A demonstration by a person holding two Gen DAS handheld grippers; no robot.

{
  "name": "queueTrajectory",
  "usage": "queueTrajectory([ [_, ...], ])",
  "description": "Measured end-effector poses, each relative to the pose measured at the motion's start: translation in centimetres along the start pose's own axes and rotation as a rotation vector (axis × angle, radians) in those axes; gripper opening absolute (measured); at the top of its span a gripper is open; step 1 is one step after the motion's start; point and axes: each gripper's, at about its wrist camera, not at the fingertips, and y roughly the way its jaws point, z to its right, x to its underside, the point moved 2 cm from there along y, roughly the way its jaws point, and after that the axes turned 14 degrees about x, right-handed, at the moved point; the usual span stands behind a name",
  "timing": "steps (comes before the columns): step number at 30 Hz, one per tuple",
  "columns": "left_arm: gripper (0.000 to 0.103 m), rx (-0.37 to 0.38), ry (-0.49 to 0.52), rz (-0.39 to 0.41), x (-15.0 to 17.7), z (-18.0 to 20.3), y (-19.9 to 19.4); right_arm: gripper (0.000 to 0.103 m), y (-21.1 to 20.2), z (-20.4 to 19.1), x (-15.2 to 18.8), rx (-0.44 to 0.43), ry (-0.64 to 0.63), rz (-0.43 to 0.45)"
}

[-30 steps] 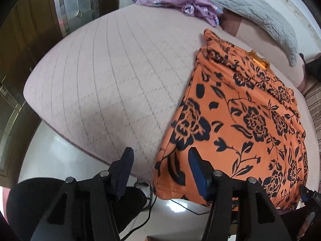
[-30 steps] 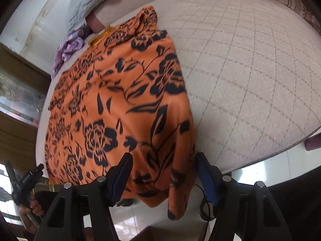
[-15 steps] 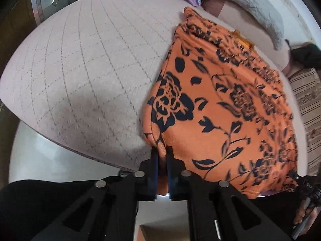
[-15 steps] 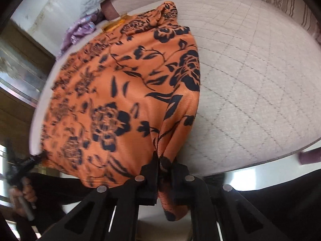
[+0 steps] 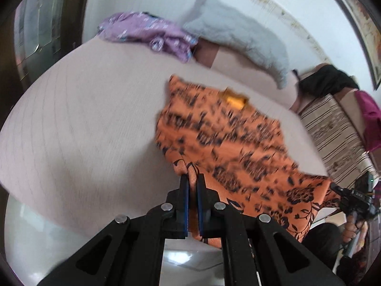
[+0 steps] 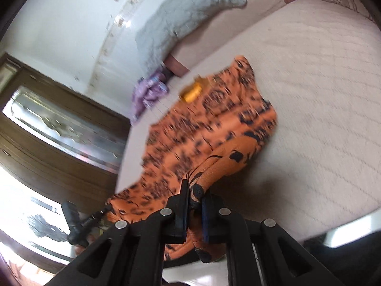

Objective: Fold small clothes

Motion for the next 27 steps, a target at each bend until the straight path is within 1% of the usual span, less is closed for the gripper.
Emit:
queueTrajectory([
  [3,0.006,0.002,0.009,0.026,-3.5,0.0,0.4,0.009,0.2,-0.6,-3.0,-0.033,0.026,0.052],
  [5,0.006,-0.011,0.029,0.059,-7.0,0.0,1.3,0.009,0.9,-0.8,-6.0,-0.055,0.063,0.092],
  [6,0.006,-0.016,0.035,0.068,-7.9,-0.1,1.5,0.009,1.2,-0.9,-7.0,-0.053,0.074,0.106],
  [7,0.006,-0.028,0.042,0.076,-10.0,-0.4,2.5,0.009,2.0,-0.9,-8.7,-0.049,0.091,0.125],
  [9,0.006,-0.054,0.038,0.073,-12.4,-1.2,4.4,0.009,4.1,-0.8,-12.0,-0.047,0.131,0.146],
  [11,0.006,-0.1,0.035,0.051,-15.5,-2.4,7.8,0.009,6.2,-0.4,-14.5,-0.04,0.176,0.164],
  [12,0.006,-0.118,0.037,0.044,-16.2,-2.8,8.7,0.009,8.0,0.2,-16.2,-0.035,0.215,0.175],
  [13,0.006,-0.148,0.03,0.028,-17.5,-3.8,10.9,0.009,9.0,0.8,-17.3,-0.032,0.243,0.182],
  [14,0.006,-0.158,0.025,0.02,-18.0,-4.4,12.0,0.009,10.8,1.5,-18.5,-0.029,0.28,0.187],
  [16,0.006,-0.166,-0.009,-0.016,-19.0,-6.3,15.5,0.009,13.6,2.9,-20.1,-0.031,0.342,0.189],
  [18,0.006,-0.19,-0.043,-0.052,-19.2,-8.1,18.6,0.009,16.8,4.6,-21.3,-0.032,0.406,0.163],
  [19,0.006,-0.222,-0.049,-0.067,-19.2,-9.2,20.3,0.013,18.1,5.1,-21.6,-0.019,0.424,0.143],
  [20,0.006,-0.242,-0.057,-0.075,-19.0,-10.3,21.7,0.014,19.3,5.6,-21.8,0.003,0.442,0.126],
  [21,0.006,-0.246,-0.064,-0.078,-18.8,-10.8,22.4,0.017,20.5,6.3,-22.1,0.021,0.466,0.104],
  [22,0.006,-0.249,-0.072,-0.07,-18.5,-11.4,22.9,0.03,21.5,6.9,-22.2,0.031,0.497,0.076],
  [23,0.007,-0.248,-0.073,-0.052,-18.3,-11.7,23.0,0.058,22.1,7.4,-22.4,0.03,0.529,0.055],
  [25,0.008,-0.232,-0.076,0.006,-18.1,-11.9,22.2,0.09,21.9,7.7,-22.6,0.006,0.546,0.065],
  [26,0.01,-0.23,-0.081,0.035,-18.0,-11.8,21.6,0.09,21.0,7.7,-22.9,0.013,0.541,0.11],
  [27,0.017,-0.232,-0.09,0.076,-17.9,-11.9,20.7,0.09,20.3,7.7,-23.3,0.014,0.523,0.149],
])
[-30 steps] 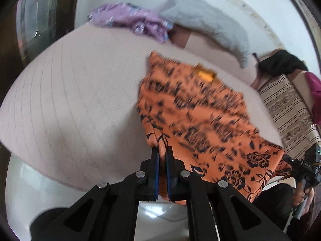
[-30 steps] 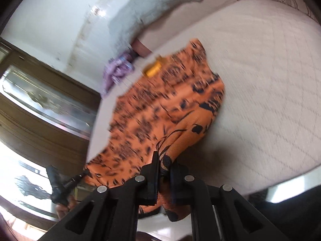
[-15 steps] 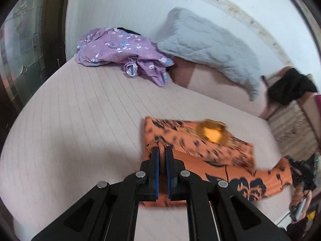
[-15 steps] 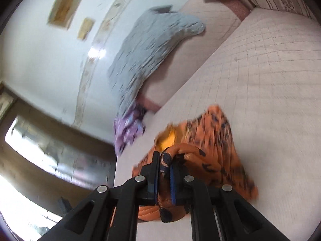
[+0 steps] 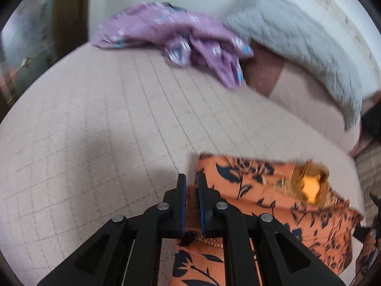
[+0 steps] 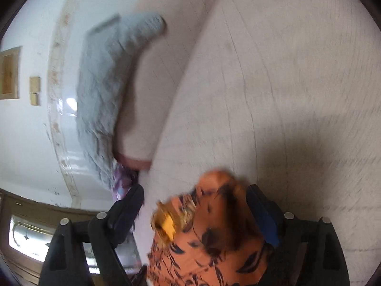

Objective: Fold small clothes

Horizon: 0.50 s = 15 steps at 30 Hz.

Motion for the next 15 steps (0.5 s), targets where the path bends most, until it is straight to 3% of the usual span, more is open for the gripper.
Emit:
queueTrajectory([
  [4,0.039,-0.061,-0.02,0.187,0.5,0.6,-5.7,0.086,-2.7,-1.6,0.3,-0.068,-0.084,0.027],
  [5,0.043,-0.073,-0.011,0.195,0.6,1.1,-6.5,0.077,-3.2,-2.3,0.9,-0.053,-0.133,0.016],
  [7,0.044,-0.116,0.036,0.143,1.6,2.2,-7.7,0.062,-3.6,-3.3,2.4,-0.001,-0.232,-0.01],
  [8,0.044,-0.116,0.052,0.127,2.2,2.4,-7.8,0.042,-3.5,-3.7,3.4,0.025,-0.283,-0.036],
  [9,0.044,-0.123,0.082,0.089,3.4,3.0,-7.9,0.028,-3.6,-3.8,4.6,0.047,-0.322,-0.06],
  [11,0.043,-0.139,0.13,0.025,4.8,3.9,-6.9,0.025,-2.5,-4.1,7.0,0.119,-0.405,-0.133],
  [15,0.018,-0.082,0.234,-0.157,7.8,5.5,-4.0,0.02,0.4,-4.2,11.6,0.227,-0.536,-0.296],
])
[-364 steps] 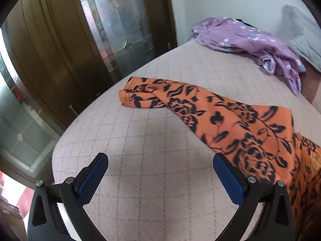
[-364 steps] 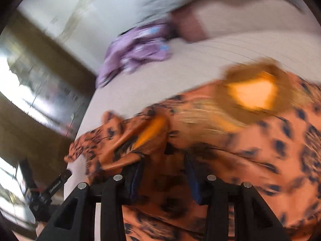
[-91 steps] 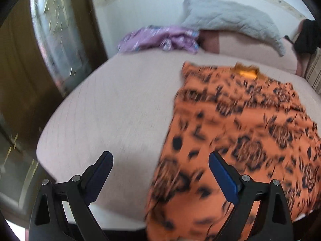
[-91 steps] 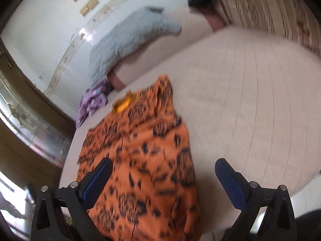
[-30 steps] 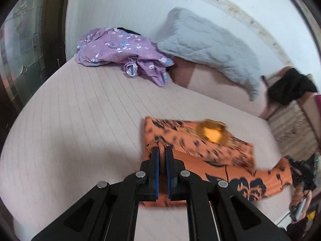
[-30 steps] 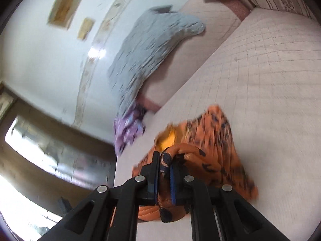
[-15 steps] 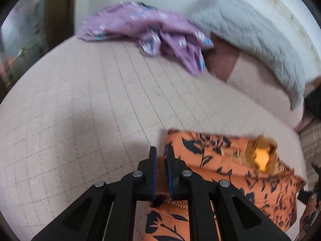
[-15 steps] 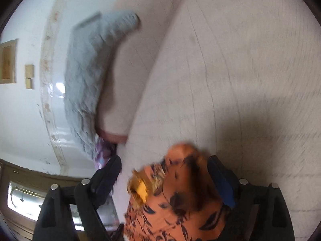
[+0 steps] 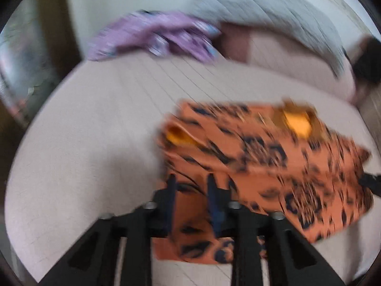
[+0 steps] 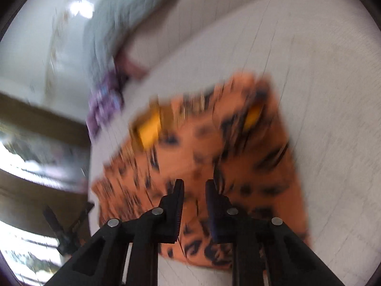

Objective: Fold small clothes

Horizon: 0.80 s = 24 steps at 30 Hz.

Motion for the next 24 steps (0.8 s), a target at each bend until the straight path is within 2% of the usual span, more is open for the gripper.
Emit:
queueTrajectory([
  [1,0.018,0.017,0.018,-0.03,0.2,0.4,0.8,0.02,0.6,-0.4,0.4,0.012,-0.022,-0.019],
  [4,0.016,-0.016,0.08,-0.059,-0.3,1.1,2.4,0.019,2.4,-0.7,1.3,0.036,-0.061,-0.052],
  [5,0.016,-0.006,0.094,-0.069,-0.9,1.3,3.2,0.019,3.1,-0.9,1.2,0.049,-0.072,-0.054],
  [7,0.016,0.005,0.102,-0.088,-1.9,1.6,4.7,0.018,4.5,-1.5,0.2,0.073,-0.087,-0.038],
  [12,0.016,0.033,0.119,-0.074,-4.3,2.9,7.4,0.018,5.4,-2.5,-2.8,0.054,-0.084,0.03],
  [15,0.016,0.089,0.054,-0.029,-5.8,2.3,7.8,0.018,5.2,-2.7,-4.8,0.031,-0.067,0.119],
  [19,0.016,0.178,-0.128,0.051,-7.4,-0.4,7.7,0.019,3.9,-2.1,-6.9,-0.015,0.02,0.3],
  [21,0.018,0.168,-0.18,0.086,-7.7,-1.6,7.4,0.019,3.3,-1.7,-7.7,-0.044,0.049,0.343],
  [24,0.018,0.14,-0.192,0.082,-7.6,-2.1,7.0,0.02,2.7,-1.9,-8.0,-0.069,0.052,0.359],
])
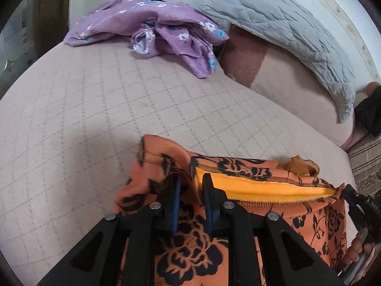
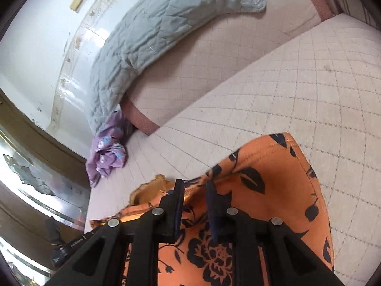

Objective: Fold small clothes

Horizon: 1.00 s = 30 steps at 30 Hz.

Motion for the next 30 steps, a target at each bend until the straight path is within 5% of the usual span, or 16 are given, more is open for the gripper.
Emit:
queueTrajectory([
  [5,0.019,-0.05,0.053,0.118,0.1,1.8,-3.1,0.02,-1.0,-0.8,1.3,-0.005,-0.056,-0.023],
  [7,0.026,-0.07,0.085,0.166,0.4,2.5,-4.3,0.02,-1.0,-2.3,2.2,-0.035,-0.074,-0.038],
  [12,0.028,-0.106,0.038,0.126,1.2,0.8,-5.4,0.02,-0.5,-6.2,5.7,-0.096,-0.237,-0.16],
  [14,0.029,-0.174,0.051,0.098,1.8,0.3,-5.3,0.02,0.3,-7.7,7.5,-0.096,-0.303,-0.212],
  [21,0.028,-0.317,0.047,0.027,2.4,-2.3,-5.2,0.02,5.9,-11.6,9.9,-0.146,-0.314,-0.329],
  [26,0.028,-0.318,0.024,0.021,1.7,-3.5,-5.8,0.02,10.5,-15.5,7.0,-0.12,-0.234,-0.263],
  [30,0.028,-0.288,0.021,0.033,1.6,-3.3,-6.4,0.02,10.2,-17.2,5.4,-0.135,-0.201,-0.202],
])
